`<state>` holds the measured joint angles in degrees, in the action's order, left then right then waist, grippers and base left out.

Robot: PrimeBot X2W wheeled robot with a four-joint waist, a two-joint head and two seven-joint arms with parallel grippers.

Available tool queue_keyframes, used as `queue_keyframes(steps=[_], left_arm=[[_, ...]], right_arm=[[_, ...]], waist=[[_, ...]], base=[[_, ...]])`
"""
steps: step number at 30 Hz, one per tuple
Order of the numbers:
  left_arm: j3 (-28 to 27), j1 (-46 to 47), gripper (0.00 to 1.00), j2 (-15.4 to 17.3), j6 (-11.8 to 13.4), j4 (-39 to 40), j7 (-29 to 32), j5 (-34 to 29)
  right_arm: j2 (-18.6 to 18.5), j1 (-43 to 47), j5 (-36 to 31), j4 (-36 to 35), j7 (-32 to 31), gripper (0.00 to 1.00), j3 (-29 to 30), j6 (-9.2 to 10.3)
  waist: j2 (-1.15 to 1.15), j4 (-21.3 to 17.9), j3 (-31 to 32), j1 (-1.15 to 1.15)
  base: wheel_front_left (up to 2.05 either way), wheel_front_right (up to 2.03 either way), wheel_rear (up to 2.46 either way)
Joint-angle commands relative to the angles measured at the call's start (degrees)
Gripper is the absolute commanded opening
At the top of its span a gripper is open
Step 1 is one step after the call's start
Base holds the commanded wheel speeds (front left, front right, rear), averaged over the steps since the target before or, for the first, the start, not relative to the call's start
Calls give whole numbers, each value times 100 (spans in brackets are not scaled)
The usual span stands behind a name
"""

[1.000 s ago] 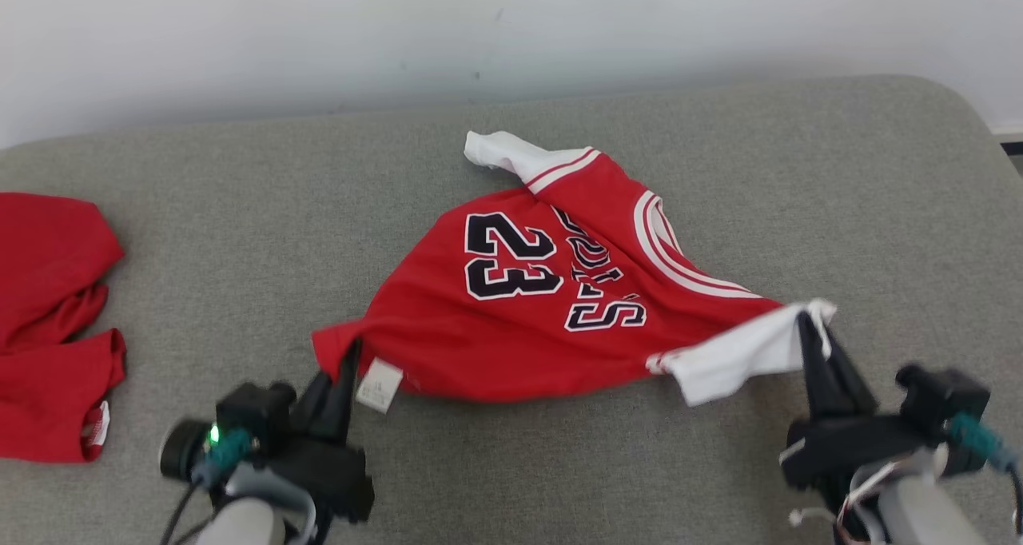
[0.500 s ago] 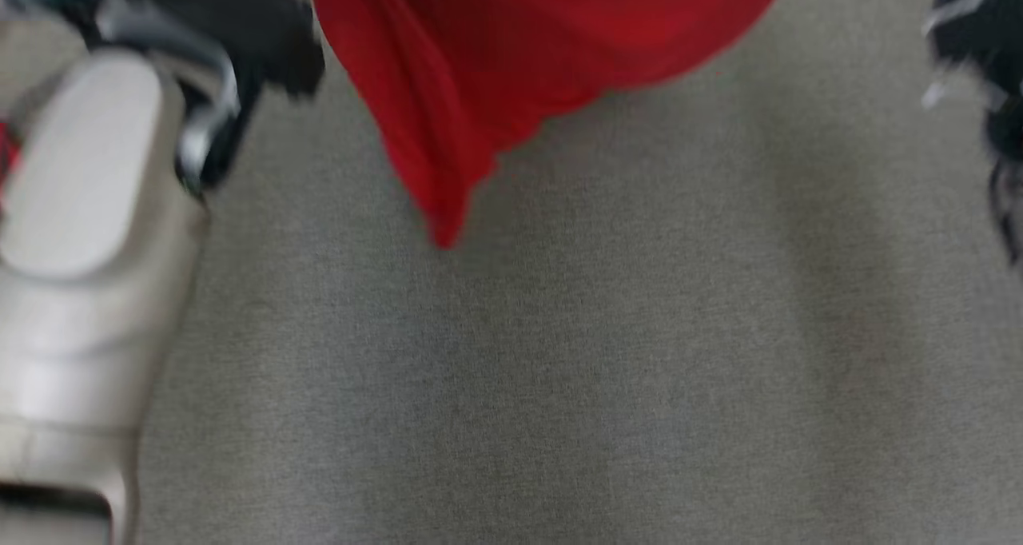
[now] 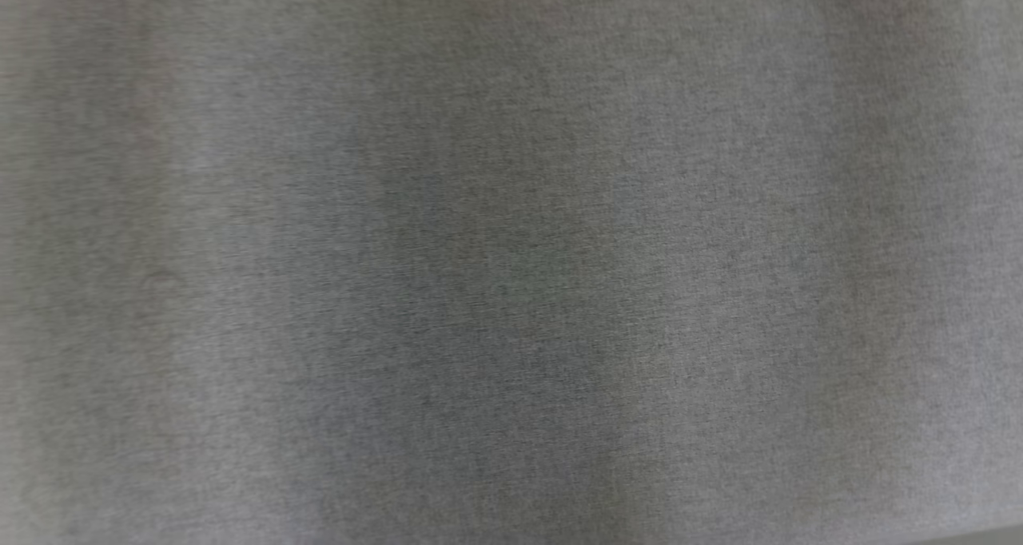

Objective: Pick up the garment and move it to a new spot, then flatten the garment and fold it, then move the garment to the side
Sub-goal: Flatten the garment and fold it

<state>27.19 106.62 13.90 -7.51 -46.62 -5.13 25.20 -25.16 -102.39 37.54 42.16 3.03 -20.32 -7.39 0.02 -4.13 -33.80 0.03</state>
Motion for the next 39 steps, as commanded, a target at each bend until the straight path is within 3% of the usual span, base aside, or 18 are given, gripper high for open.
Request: queue_keyframes(steps=[1, 10, 27, 39], left_arm=[[43, 291, 0, 25, 12, -155, -12, 59], [512, 1086, 0, 20, 11, -765, -158, 330], [1347, 1352, 0, 236, 11, -1040, -337, 1024], [1728, 1601, 0, 186, 11, -1155, -744, 1152]], right_arm=[[30, -368, -48, 225, 28, 0, -37, -16], [165, -1618, -68, 1175, 200, 0, -510, -16], [55, -1812, 361, 1715, 456, 0, -1200, -16], [7, -1962, 541, 1606, 546, 0, -1687, -16]], waist=[[-2, -185, -206, -3], [-2, -212, -315, -3], [-2, -218, -481, -3], [-2, -131, -645, -3]], base=[[0, 0, 0], [0, 0, 0], [0, 0, 0], [0, 0, 0]])
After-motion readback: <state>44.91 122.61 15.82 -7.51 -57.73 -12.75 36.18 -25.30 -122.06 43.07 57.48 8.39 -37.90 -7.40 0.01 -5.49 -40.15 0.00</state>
